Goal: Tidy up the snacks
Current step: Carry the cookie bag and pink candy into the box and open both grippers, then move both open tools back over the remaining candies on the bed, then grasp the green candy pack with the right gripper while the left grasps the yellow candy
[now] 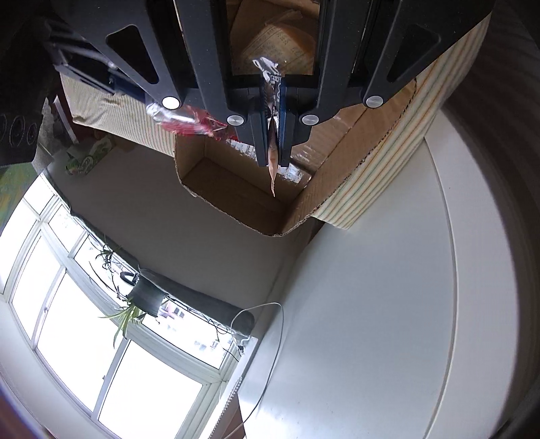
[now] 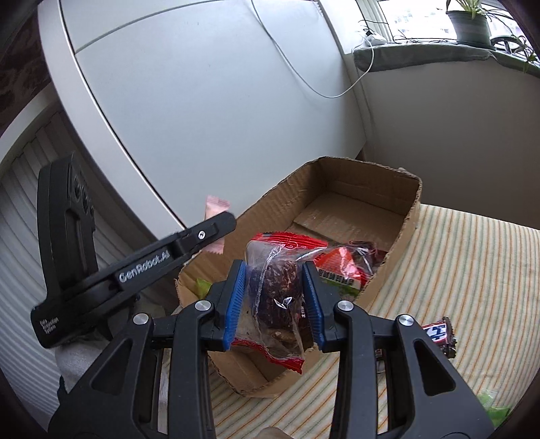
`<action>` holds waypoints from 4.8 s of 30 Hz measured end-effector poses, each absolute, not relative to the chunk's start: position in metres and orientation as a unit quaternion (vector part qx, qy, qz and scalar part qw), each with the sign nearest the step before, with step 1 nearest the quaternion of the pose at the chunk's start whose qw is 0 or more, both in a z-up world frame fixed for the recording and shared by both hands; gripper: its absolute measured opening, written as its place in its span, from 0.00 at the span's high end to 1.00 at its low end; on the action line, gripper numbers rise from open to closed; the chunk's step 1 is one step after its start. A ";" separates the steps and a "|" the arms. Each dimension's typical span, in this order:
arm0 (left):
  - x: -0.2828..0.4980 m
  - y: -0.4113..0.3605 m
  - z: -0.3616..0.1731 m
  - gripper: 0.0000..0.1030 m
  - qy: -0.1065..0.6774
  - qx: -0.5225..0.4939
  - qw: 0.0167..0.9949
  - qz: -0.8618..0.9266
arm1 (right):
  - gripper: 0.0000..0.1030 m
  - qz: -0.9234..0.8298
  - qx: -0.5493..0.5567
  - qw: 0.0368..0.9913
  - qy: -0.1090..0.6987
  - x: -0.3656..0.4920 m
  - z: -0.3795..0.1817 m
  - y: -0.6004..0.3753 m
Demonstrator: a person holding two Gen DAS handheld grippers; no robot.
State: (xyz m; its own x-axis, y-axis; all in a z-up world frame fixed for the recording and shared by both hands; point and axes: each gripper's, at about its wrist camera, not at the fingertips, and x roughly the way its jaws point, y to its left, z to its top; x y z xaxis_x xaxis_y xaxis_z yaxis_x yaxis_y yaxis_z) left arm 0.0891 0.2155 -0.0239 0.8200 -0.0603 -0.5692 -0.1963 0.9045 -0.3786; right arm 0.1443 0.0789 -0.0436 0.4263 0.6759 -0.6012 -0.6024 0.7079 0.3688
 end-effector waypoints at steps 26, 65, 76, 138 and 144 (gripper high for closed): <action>0.106 0.229 -0.023 0.69 0.314 -0.223 0.922 0.028 | 0.40 0.379 -0.003 0.847 0.374 0.130 -0.051 0.087; 0.066 0.085 -0.025 0.64 0.328 -0.108 0.935 -0.077 | 0.40 0.231 0.088 0.875 0.416 0.127 -0.069 -0.142; 0.053 0.037 -0.067 0.64 0.388 -0.089 0.906 -0.140 | 0.50 0.227 -0.026 0.870 0.438 0.108 -0.099 -0.150; 0.083 0.014 -0.100 0.76 0.438 -0.026 0.889 -0.129 | 0.63 0.244 -0.103 0.846 0.463 0.160 -0.121 -0.080; 0.082 0.018 -0.100 0.77 0.437 -0.018 0.892 -0.116 | 0.69 0.228 -0.116 0.851 0.459 0.162 -0.121 -0.088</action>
